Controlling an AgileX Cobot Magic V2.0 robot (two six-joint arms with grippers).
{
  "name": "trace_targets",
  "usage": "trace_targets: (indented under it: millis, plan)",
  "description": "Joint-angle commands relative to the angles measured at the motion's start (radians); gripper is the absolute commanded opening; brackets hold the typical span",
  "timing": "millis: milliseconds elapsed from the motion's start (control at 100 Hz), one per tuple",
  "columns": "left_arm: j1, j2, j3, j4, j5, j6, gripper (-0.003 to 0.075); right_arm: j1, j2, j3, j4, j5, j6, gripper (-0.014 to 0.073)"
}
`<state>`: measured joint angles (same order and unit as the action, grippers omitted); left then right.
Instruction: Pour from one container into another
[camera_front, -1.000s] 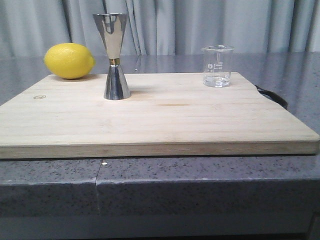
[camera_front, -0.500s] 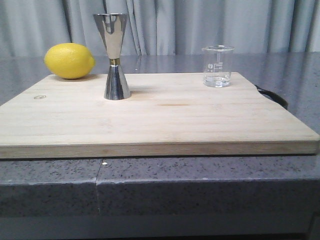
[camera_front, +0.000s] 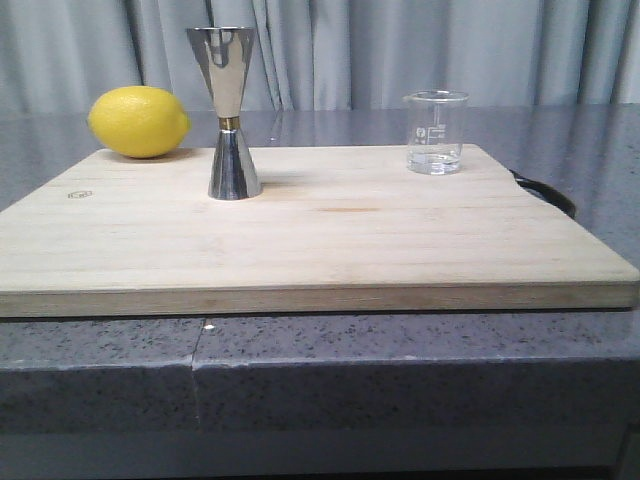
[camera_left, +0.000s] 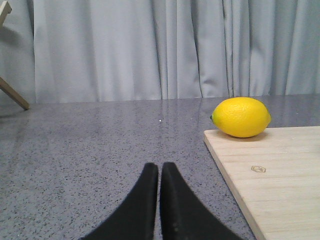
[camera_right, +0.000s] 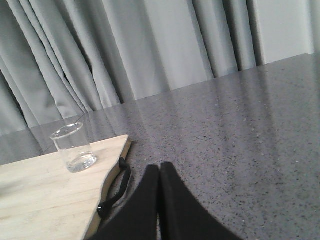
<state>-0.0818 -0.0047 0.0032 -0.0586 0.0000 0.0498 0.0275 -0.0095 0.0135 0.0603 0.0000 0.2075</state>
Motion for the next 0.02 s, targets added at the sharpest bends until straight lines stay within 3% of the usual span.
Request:
trace_targets:
  millis: [0,10]
  plan:
    - [0.003,-0.024,0.037,-0.001,-0.082,-0.007,-0.0019,-0.006,-0.019,0.026,0.000,-0.086,-0.003,-0.0075]
    - [0.003,-0.024,0.037,-0.001,-0.082,-0.007,-0.0019,-0.006,-0.019,0.026,0.000,-0.086,-0.003,-0.0075]
